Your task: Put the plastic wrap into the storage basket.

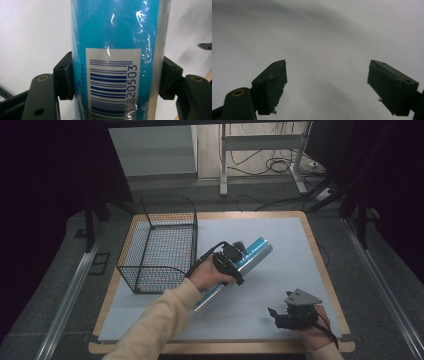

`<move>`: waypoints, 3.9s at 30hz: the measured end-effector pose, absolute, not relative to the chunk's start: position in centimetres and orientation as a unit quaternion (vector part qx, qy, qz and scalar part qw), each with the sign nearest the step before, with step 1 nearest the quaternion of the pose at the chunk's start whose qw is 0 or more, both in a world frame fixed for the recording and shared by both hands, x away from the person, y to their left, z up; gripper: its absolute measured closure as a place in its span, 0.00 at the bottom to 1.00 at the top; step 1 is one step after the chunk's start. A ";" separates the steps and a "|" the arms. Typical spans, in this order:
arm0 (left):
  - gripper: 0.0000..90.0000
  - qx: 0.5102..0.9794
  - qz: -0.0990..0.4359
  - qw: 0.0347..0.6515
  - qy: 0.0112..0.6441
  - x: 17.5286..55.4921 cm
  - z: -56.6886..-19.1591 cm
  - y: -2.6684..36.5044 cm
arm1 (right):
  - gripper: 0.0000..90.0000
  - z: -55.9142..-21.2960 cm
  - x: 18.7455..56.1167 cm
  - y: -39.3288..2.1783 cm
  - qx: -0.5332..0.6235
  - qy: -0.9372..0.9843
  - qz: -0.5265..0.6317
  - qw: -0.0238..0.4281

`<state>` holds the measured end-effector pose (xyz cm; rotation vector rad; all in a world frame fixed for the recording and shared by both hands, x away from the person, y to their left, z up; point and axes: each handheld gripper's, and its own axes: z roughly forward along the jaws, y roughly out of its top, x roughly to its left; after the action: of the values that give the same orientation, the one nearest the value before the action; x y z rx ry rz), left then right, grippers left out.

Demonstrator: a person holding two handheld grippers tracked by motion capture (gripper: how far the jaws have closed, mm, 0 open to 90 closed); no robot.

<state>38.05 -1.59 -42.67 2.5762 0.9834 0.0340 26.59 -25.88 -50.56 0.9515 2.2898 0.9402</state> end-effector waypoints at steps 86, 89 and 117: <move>0.35 0.911 0.070 0.189 0.359 43.3 -33.6 -0.9 | 0.18 -50.7 26.7 -25.9 0.343 0.842 0.341 0.238; 0.35 0.908 0.075 0.192 0.364 43.8 -33.0 -0.7 | 0.18 -50.7 26.7 -26.0 0.343 0.842 0.341 0.240; 0.35 0.886 0.107 0.199 0.405 46.0 -29.5 5.2 | 0.18 -50.8 26.6 -25.8 0.343 0.842 0.340 0.238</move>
<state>45.97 5.23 -29.45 2.4777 1.1329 0.2981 26.63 -25.83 -50.79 0.9406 2.3074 0.9324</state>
